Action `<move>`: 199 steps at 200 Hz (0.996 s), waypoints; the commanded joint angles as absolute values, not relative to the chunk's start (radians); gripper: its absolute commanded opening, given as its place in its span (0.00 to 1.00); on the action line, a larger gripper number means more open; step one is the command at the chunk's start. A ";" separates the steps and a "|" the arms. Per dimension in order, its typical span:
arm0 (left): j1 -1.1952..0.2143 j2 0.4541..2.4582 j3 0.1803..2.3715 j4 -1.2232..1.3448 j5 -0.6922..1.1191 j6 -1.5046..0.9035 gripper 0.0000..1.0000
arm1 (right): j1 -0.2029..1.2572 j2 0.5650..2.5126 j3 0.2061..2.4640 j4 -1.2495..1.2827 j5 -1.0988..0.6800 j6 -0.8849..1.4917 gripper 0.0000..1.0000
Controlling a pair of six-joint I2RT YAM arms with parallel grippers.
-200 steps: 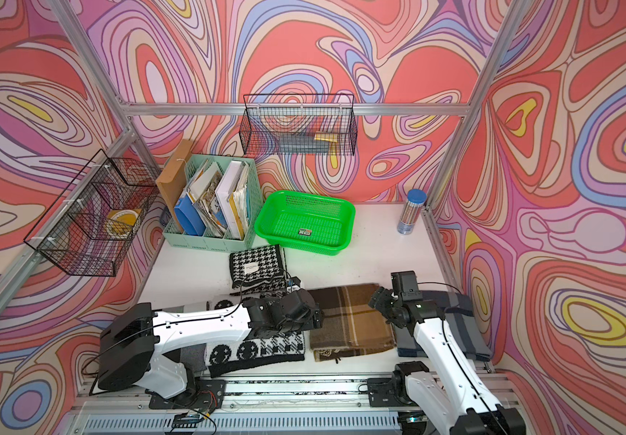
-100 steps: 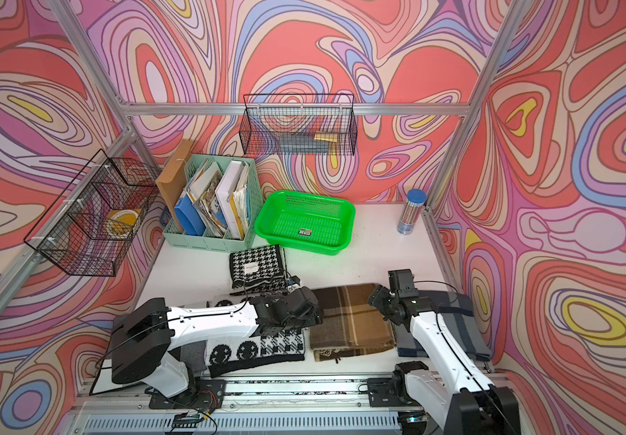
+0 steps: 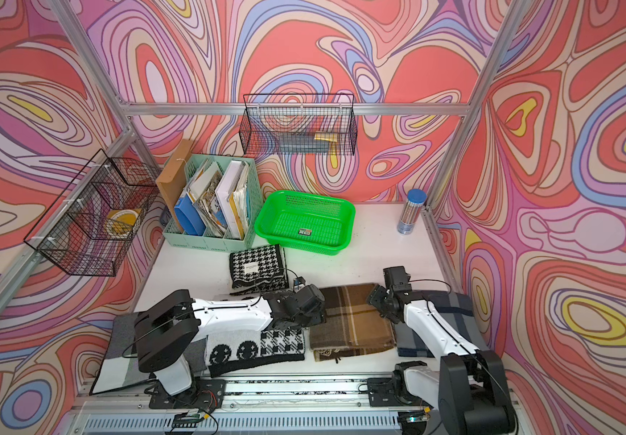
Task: Put the folded scarf in the basket
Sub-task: Pick up the scarf at the center of the board.
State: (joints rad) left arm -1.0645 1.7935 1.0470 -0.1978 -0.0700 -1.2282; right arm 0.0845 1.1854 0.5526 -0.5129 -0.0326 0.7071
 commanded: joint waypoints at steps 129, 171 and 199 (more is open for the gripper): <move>-0.983 1.961 1.177 -0.200 -0.044 -1.149 0.13 | 0.086 1.361 0.611 -0.364 -0.098 0.711 0.20; -0.978 1.872 1.173 -0.178 -0.049 -1.084 0.00 | 0.086 1.250 0.615 -0.359 -0.174 0.702 0.00; -0.980 1.730 1.111 -0.164 -0.053 -1.059 0.00 | 0.087 1.056 0.594 -0.370 -0.242 0.715 0.00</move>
State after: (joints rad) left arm -0.9817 1.8725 1.1545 -0.1638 -0.0406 -1.1095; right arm 0.0856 1.2015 0.6022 -0.3740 -0.1642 0.7105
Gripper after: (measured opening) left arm 0.079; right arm 0.067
